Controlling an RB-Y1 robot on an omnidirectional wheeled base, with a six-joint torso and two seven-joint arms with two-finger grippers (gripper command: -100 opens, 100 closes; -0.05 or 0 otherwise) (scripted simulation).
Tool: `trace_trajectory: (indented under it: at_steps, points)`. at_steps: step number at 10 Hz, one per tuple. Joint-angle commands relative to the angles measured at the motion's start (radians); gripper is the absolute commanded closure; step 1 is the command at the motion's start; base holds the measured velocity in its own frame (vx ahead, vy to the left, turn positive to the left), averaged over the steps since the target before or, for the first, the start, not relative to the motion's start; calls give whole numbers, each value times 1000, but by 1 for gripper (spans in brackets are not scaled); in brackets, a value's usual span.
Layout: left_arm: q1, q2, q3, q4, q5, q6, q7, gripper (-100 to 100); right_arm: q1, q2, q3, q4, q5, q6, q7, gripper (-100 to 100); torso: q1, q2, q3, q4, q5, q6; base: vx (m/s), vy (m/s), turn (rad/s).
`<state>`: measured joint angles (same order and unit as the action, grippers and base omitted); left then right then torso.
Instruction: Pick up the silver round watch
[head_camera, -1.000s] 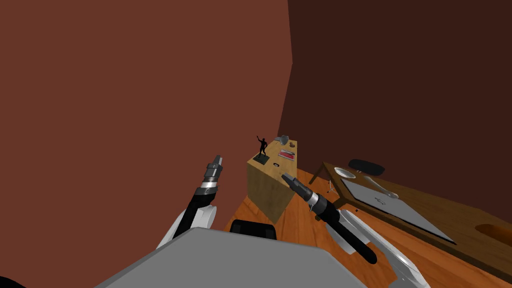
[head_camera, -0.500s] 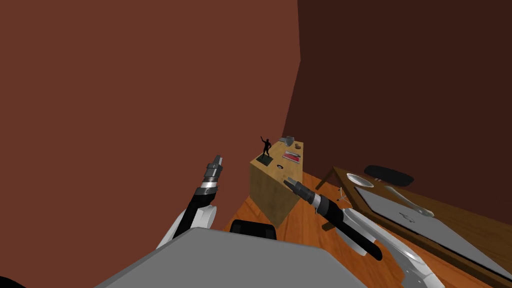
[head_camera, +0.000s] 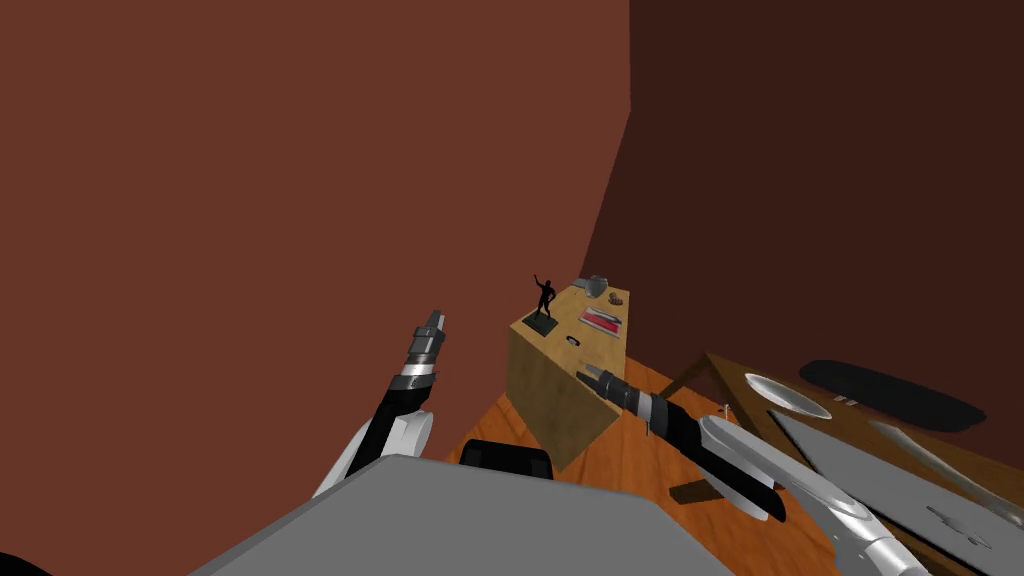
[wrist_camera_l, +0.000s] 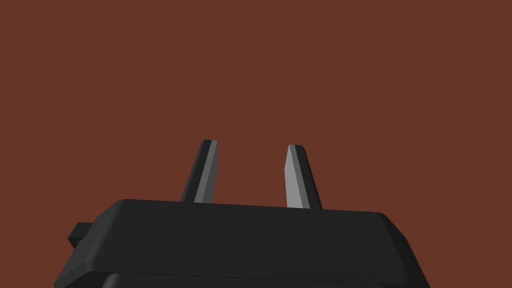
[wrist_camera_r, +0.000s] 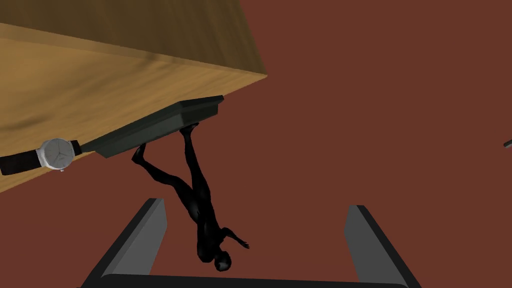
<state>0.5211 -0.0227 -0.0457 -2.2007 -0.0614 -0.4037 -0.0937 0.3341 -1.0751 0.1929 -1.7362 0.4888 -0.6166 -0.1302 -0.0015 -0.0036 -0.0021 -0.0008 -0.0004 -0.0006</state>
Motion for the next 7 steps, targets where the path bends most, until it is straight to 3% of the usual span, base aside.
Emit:
trace_trajectory:
  at_steps: [1, 7]
  points:
    - [0, 0, 0, 0, 0, 0, 0, 0, -1, -41, 10, 25, 11, 8, -2, -100, 0, 0, 0, 0, 0, 0, 29, -28, 107]
    - [0, 0, 0, 0, 0, 0, 0, 0, -18, -207, 57, 190, 59, -2, 0, -100, 1, 1, 1, 0, 0, 2, 17, -18, 226]
